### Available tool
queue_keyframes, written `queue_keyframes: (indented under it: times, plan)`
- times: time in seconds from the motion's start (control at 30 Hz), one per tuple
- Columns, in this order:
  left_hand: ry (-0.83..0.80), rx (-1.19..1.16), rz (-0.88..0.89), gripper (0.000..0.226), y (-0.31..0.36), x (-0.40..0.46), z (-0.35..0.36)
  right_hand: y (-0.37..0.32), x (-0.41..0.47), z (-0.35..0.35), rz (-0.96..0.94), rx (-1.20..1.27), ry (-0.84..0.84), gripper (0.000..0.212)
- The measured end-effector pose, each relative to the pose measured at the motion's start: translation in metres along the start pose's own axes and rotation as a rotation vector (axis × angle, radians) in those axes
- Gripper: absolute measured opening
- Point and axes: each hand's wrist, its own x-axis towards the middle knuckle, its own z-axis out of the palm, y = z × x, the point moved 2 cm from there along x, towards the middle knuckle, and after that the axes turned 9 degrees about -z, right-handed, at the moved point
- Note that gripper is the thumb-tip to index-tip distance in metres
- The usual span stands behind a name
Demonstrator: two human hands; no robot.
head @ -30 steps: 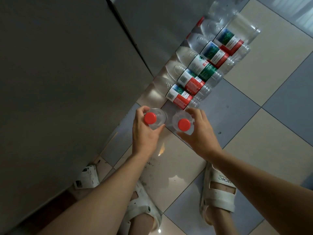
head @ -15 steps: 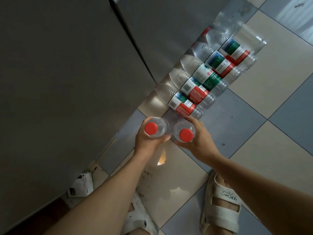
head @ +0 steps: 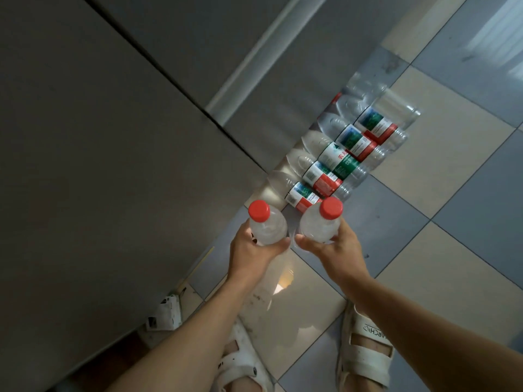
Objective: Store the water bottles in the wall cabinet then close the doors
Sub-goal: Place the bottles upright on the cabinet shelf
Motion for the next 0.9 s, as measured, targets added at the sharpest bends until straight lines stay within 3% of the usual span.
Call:
queue_keyframes:
  times: [0.3, 0.53, 0.73, 0.9]
  plan:
    - [0.000, -0.069, 0.100, 0.045, 0.143, -0.116, -0.039, -0.183, -0.042, -0.084, -0.127, -0.086, -0.012, 0.067]
    - [-0.017, -0.136, 0.216, 0.048, 0.262, -0.255, -0.098, -0.352, -0.133, -0.147, -0.263, -0.161, -0.046, 0.061]
    - [0.004, -0.193, 0.284, 0.046, 0.348, -0.374, -0.175, -0.485, -0.217, -0.188, -0.432, -0.169, -0.015, 0.069]
    - [0.004, -0.266, 0.470, 0.031, 0.407, -0.459, -0.226, -0.589, -0.265, -0.185, -0.615, -0.154, -0.033, 0.050]
